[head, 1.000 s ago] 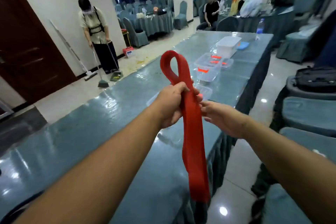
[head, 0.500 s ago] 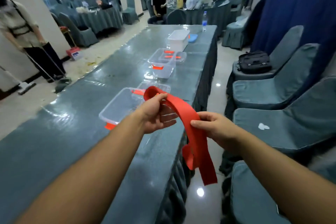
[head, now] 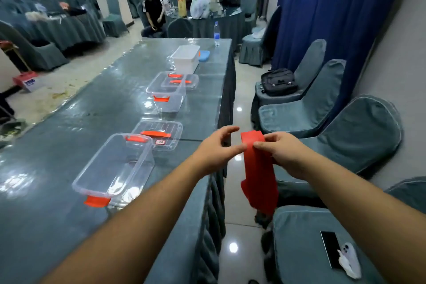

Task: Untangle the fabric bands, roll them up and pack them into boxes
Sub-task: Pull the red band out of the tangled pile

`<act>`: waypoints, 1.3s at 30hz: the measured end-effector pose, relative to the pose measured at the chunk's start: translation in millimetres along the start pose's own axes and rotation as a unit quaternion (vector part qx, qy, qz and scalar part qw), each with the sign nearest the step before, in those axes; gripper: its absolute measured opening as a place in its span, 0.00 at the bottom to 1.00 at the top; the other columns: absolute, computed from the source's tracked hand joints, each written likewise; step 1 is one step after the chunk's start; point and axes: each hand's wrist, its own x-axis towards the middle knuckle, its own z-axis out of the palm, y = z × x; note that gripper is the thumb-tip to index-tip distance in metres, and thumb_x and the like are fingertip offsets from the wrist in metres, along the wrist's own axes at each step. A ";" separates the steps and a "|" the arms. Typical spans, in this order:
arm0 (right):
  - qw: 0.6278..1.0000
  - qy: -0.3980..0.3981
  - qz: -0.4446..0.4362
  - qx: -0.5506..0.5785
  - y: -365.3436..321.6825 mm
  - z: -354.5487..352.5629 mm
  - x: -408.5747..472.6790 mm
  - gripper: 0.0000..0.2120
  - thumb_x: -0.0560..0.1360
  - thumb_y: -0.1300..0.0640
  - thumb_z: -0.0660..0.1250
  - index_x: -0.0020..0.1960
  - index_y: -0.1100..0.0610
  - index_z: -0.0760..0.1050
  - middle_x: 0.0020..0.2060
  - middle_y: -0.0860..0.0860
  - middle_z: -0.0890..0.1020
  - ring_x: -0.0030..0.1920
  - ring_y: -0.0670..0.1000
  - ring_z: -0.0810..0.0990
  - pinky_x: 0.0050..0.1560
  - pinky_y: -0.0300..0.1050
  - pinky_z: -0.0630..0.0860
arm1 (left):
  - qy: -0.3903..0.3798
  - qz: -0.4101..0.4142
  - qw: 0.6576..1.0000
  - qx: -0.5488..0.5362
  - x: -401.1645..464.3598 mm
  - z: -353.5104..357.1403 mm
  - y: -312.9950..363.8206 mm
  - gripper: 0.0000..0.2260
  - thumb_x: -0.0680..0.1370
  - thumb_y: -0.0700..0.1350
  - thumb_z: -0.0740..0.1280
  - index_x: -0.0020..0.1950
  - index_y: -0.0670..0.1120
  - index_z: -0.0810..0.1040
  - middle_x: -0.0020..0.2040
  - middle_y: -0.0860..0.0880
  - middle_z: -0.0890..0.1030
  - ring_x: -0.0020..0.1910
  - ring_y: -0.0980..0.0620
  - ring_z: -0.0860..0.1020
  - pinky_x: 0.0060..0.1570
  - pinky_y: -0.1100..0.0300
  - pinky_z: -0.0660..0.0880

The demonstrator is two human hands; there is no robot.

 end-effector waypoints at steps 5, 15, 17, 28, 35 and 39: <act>0.999 0.005 0.004 0.045 -2.5 -38.3 47.1 0.08 0.79 0.62 0.70 0.57 0.61 0.83 0.50 0.60 0.87 0.48 0.57 0.85 0.58 0.55 0.81 | -0.053 0.064 0.992 0.098 65.2 18.1 5.0 0.39 0.70 0.60 0.79 0.76 0.57 0.66 0.74 0.55 0.72 0.69 0.55 0.72 0.70 0.55 0.70; 0.992 -0.029 0.012 0.124 -23.5 -132.4 157.5 0.10 0.77 0.64 0.72 0.58 0.64 0.82 0.54 0.65 0.85 0.48 0.56 0.84 0.59 0.54 0.82 | -0.069 0.021 0.997 -0.003 211.7 44.8 36.9 0.32 0.66 0.51 0.80 0.67 0.52 0.73 0.62 0.52 0.82 0.63 0.55 0.81 0.66 0.46 0.78; 0.990 -0.011 0.007 0.141 -29.6 -148.7 178.0 0.11 0.76 0.66 0.74 0.57 0.66 0.81 0.49 0.64 0.87 0.42 0.54 0.86 0.43 0.45 0.85 | -0.067 0.003 0.997 -0.046 237.5 50.1 41.7 0.29 0.67 0.47 0.79 0.66 0.49 0.74 0.60 0.48 0.83 0.60 0.51 0.83 0.64 0.45 0.79; 0.988 0.089 -0.066 0.106 -32.5 -201.5 289.2 0.11 0.73 0.59 0.77 0.55 0.59 0.82 0.48 0.51 0.85 0.49 0.47 0.83 0.49 0.36 0.78 | -0.037 -0.072 0.979 -0.187 355.7 75.6 49.4 0.21 0.75 0.36 0.71 0.67 0.44 0.74 0.49 0.47 0.82 0.42 0.56 0.82 0.34 0.65 0.77; 0.995 -0.079 0.040 0.051 -15.4 -213.1 378.4 0.27 0.68 0.48 0.81 0.64 0.47 0.78 0.55 0.50 0.87 0.57 0.53 0.86 0.63 0.58 0.80 | -0.051 -0.101 0.965 -0.235 456.3 53.5 29.8 0.09 0.80 0.35 0.66 0.60 0.41 0.78 0.44 0.47 0.83 0.38 0.54 0.84 0.34 0.60 0.79; 0.997 -0.060 0.036 0.017 -31.1 -208.1 435.9 0.16 0.69 0.50 0.81 0.56 0.49 0.83 0.50 0.52 0.88 0.53 0.55 0.87 0.62 0.62 0.80 | -0.060 -0.106 0.958 -0.258 521.6 22.7 22.0 0.12 0.79 0.39 0.70 0.61 0.40 0.79 0.50 0.45 0.85 0.47 0.48 0.85 0.49 0.50 0.82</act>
